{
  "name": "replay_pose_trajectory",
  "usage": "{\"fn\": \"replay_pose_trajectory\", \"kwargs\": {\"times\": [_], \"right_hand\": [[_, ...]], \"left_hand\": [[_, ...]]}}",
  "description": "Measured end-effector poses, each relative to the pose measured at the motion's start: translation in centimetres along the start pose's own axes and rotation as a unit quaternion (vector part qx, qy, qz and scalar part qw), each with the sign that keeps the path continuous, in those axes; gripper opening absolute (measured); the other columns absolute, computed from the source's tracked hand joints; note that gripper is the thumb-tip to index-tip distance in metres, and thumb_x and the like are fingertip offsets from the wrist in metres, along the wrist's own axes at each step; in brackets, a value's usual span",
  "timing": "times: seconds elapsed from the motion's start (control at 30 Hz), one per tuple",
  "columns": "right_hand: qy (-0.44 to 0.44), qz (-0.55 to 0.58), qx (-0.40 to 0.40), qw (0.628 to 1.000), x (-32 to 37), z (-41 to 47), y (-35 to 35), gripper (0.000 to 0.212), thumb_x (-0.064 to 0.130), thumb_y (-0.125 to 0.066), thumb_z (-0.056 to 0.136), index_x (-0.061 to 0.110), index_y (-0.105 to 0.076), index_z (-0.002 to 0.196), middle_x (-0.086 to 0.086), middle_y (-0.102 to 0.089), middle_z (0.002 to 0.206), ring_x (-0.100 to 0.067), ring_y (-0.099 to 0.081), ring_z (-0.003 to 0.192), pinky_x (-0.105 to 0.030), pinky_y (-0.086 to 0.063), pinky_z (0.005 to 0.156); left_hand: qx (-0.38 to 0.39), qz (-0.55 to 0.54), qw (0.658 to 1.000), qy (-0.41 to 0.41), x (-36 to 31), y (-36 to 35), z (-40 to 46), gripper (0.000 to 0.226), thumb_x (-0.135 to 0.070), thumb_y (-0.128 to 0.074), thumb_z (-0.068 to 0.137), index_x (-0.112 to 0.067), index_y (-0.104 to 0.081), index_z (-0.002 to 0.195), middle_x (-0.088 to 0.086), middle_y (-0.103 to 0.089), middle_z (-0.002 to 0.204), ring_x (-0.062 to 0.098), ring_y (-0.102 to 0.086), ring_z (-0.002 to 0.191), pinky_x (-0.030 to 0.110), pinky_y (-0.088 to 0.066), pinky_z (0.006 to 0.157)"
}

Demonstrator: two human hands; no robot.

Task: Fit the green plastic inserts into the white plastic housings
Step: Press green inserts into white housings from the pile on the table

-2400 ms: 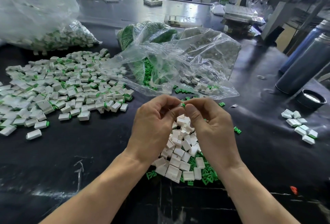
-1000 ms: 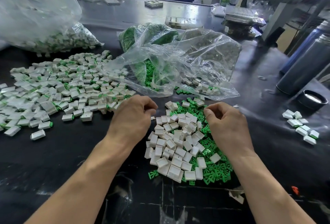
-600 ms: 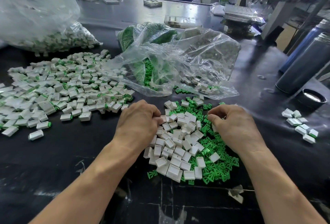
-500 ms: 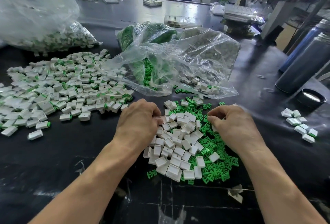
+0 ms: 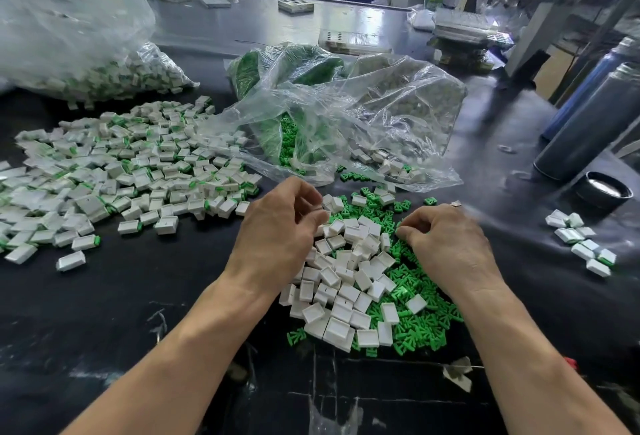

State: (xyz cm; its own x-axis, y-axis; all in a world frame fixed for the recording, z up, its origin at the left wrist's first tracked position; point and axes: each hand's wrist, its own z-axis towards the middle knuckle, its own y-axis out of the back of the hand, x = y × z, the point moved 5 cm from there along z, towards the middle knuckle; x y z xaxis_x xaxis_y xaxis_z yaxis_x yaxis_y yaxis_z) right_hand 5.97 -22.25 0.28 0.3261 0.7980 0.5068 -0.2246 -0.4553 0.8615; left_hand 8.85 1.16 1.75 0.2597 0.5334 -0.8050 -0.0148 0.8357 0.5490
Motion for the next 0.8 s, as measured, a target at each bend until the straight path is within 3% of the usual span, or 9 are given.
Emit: {"fn": "replay_pose_trajectory", "kwargs": {"times": [0.2,0.37,0.47,0.6,0.7,0.8], "right_hand": [[-0.007,-0.004,-0.001,1.0,0.3,0.2,-0.1,0.011,0.042,-0.077,0.09,0.035,-0.072,0.083,0.011,-0.07,0.096,-0.017,-0.064,0.094,-0.034,-0.049,0.085],[-0.007,-0.017,-0.001,1.0,0.5,0.5,-0.2,0.012,0.041,-0.072,0.094,0.031,-0.071,0.087,0.007,-0.07,0.095,-0.019,-0.063,0.092,-0.035,-0.049,0.083],[0.016,-0.006,-0.036,0.999,0.7,0.3,0.0,0.013,0.038,-0.069,0.097,0.027,-0.07,0.092,0.004,-0.071,0.093,-0.021,-0.065,0.09,-0.039,-0.054,0.085],[0.058,0.175,-0.088,0.979,1.3,-0.6,0.7,0.008,0.034,-0.071,0.097,0.028,-0.071,0.093,0.011,-0.072,0.08,-0.011,-0.07,0.076,-0.033,-0.06,0.073],[0.076,0.319,-0.04,0.944,2.2,-1.6,-0.1,0.005,0.026,-0.074,0.096,0.031,-0.075,0.095,0.013,-0.074,0.081,-0.001,-0.068,0.073,-0.017,-0.052,0.065],[0.11,0.424,-0.01,0.899,3.6,-2.6,-0.4,0.013,0.013,-0.074,0.095,0.025,-0.077,0.096,0.012,-0.073,0.076,0.001,-0.059,0.061,-0.012,-0.045,0.058]], "left_hand": [[0.015,-0.103,0.995,-0.006,-0.2,-0.1,-0.2,0.015,-0.019,-0.077,0.09,-0.031,-0.071,0.097,-0.01,-0.071,0.086,0.003,-0.064,0.078,0.011,-0.051,0.066],[0.022,-0.141,0.99,-0.012,-0.6,-0.5,-0.3,0.017,-0.019,-0.078,0.089,-0.032,-0.074,0.097,-0.016,-0.072,0.087,0.004,-0.064,0.079,0.017,-0.054,0.072],[0.028,-0.214,0.977,-0.002,-0.8,-0.4,-0.4,0.019,-0.012,-0.077,0.089,-0.027,-0.074,0.1,-0.01,-0.074,0.091,0.006,-0.069,0.082,0.024,-0.059,0.079],[0.04,-0.317,0.947,0.028,-0.9,-0.3,-0.4,0.016,-0.011,-0.074,0.09,-0.019,-0.073,0.104,0.002,-0.078,0.093,0.022,-0.075,0.083,0.033,-0.064,0.074],[0.059,-0.367,0.927,0.052,-0.9,-0.5,-0.2,0.015,-0.01,-0.07,0.093,-0.011,-0.068,0.108,0.006,-0.079,0.096,0.024,-0.077,0.084,0.03,-0.063,0.071],[0.082,-0.422,0.9,0.079,-0.9,-1.1,-0.1,0.016,-0.011,-0.067,0.094,-0.006,-0.063,0.109,0.011,-0.079,0.099,0.028,-0.077,0.091,0.035,-0.064,0.077]]}}
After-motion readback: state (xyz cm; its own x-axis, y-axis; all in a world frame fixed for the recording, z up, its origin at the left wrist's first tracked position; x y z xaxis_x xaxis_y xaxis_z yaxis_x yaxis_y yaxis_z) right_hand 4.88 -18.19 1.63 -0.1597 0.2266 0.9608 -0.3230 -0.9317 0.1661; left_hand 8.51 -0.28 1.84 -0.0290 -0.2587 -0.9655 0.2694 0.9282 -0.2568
